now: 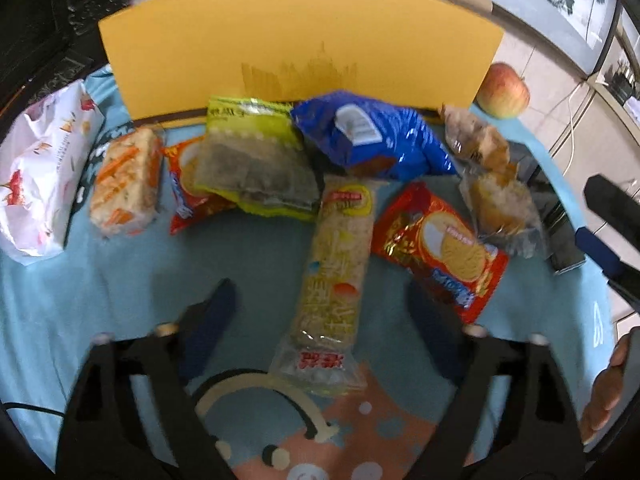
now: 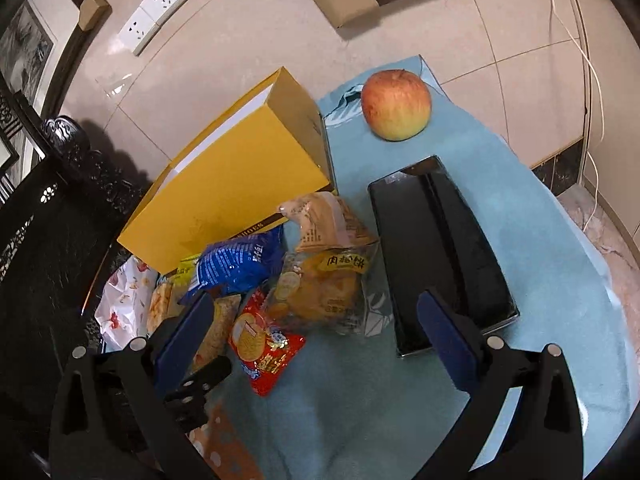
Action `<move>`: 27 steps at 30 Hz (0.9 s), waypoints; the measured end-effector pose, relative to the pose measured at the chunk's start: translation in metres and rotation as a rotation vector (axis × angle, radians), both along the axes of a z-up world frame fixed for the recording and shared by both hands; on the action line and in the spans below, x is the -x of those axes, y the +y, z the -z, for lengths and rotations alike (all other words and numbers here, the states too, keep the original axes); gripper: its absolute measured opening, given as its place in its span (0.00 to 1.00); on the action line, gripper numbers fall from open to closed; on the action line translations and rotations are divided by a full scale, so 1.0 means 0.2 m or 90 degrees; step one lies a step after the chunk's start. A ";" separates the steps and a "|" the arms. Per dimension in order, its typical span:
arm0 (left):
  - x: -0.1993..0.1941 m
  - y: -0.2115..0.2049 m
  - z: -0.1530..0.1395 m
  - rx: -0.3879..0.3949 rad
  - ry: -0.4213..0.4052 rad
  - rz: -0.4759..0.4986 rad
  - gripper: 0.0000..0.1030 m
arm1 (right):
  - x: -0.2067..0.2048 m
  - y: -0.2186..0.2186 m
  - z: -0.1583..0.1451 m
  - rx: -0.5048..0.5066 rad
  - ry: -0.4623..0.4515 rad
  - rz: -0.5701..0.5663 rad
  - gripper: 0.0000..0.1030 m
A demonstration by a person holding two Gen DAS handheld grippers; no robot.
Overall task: Organize snacks
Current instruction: 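Grasp the long cracker stick pack with the left gripper, then grasp the red biscuit pack with the right gripper while the left holds the stick pack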
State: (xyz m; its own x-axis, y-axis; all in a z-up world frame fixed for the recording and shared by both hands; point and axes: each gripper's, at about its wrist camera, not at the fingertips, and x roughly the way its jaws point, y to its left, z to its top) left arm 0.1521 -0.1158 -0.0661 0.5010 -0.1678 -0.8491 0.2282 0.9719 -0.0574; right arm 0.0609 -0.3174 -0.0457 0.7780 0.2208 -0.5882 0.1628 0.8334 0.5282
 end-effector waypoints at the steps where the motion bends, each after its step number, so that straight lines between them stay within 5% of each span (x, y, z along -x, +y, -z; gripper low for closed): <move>1: 0.00 0.00 0.00 -0.003 -0.014 0.003 0.53 | 0.00 0.01 0.00 0.003 0.001 -0.002 0.99; 2: 0.00 0.00 0.00 -0.004 -0.029 0.011 0.31 | 0.00 0.01 0.00 0.006 0.002 -0.006 0.99; 4: -0.01 0.02 -0.01 0.015 -0.025 0.024 0.29 | -0.01 0.02 0.01 0.011 0.005 -0.009 0.99; 11: 0.09 0.13 -0.11 0.061 -0.037 0.015 0.27 | -0.01 0.17 -0.01 0.095 -0.017 -0.085 0.99; 17: 0.18 0.26 -0.12 0.083 -0.041 -0.005 0.27 | -0.05 0.45 0.02 0.244 -0.019 -0.205 0.99; 27: 0.08 0.28 -0.01 0.120 0.013 -0.003 0.28 | -0.23 0.57 0.09 0.395 0.071 -0.257 0.92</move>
State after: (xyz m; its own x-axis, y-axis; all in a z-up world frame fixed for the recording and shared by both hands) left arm 0.1351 -0.0591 -0.0635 0.4854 -0.3232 -0.8123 0.2212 0.9443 -0.2434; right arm 0.1064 -0.2026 -0.0636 0.6353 0.0782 -0.7683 -0.1934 0.9793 -0.0602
